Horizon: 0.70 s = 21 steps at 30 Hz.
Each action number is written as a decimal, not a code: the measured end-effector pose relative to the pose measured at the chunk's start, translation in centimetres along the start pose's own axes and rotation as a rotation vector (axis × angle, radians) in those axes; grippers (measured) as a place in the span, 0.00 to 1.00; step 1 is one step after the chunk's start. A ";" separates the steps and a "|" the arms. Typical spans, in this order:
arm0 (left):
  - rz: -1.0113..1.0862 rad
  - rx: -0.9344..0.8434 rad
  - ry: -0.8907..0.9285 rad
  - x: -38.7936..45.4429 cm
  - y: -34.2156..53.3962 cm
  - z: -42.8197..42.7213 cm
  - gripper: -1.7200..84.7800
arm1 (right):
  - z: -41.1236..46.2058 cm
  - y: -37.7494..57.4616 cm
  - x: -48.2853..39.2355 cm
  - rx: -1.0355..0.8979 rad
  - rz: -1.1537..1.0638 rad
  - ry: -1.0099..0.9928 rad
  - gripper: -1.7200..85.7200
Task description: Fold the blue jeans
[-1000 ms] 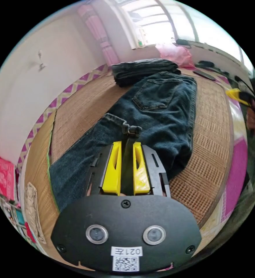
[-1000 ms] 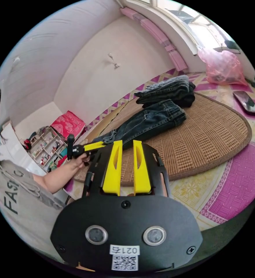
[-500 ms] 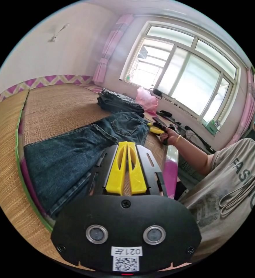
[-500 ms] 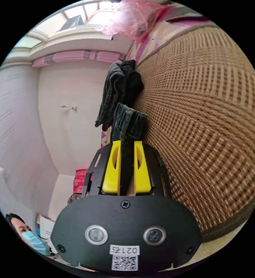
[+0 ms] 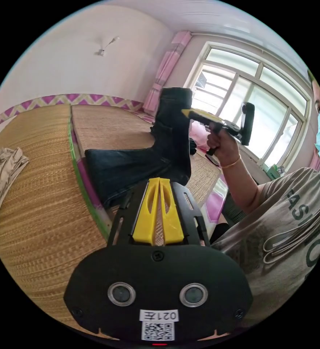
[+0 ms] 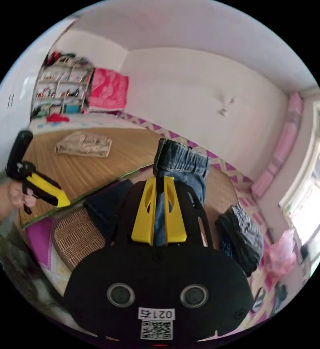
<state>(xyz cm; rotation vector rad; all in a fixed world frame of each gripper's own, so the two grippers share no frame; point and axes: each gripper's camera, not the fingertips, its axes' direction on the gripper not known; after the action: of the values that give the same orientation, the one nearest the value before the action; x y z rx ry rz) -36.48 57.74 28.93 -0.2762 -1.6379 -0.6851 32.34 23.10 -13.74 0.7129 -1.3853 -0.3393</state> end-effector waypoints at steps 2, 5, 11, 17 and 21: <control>-0.019 0.007 -0.010 -1.0 1.6 -0.7 0.01 | 7.0 -2.0 -14.0 -0.058 -0.217 0.000 0.04; -0.056 0.005 -0.023 -2.7 3.9 -1.4 0.01 | 17.2 0.5 -26.3 -0.267 -0.379 -0.072 0.04; -0.102 0.039 -0.052 -5.2 6.5 -2.4 0.01 | 18.6 0.1 -32.5 -0.189 -0.309 0.014 0.05; -0.145 0.106 0.037 -8.3 3.8 2.3 0.05 | 24.3 5.0 -34.4 -0.244 -0.234 -0.211 0.09; -0.120 0.035 0.008 -10.2 0.2 10.3 0.06 | 25.5 8.1 -28.8 -0.282 -0.058 -0.595 0.12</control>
<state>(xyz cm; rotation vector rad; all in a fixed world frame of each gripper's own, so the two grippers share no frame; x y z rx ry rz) -42.74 65.87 18.72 -0.1507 -1.6675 -0.7466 0.97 40.21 -30.24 0.4294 -1.8270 -0.8237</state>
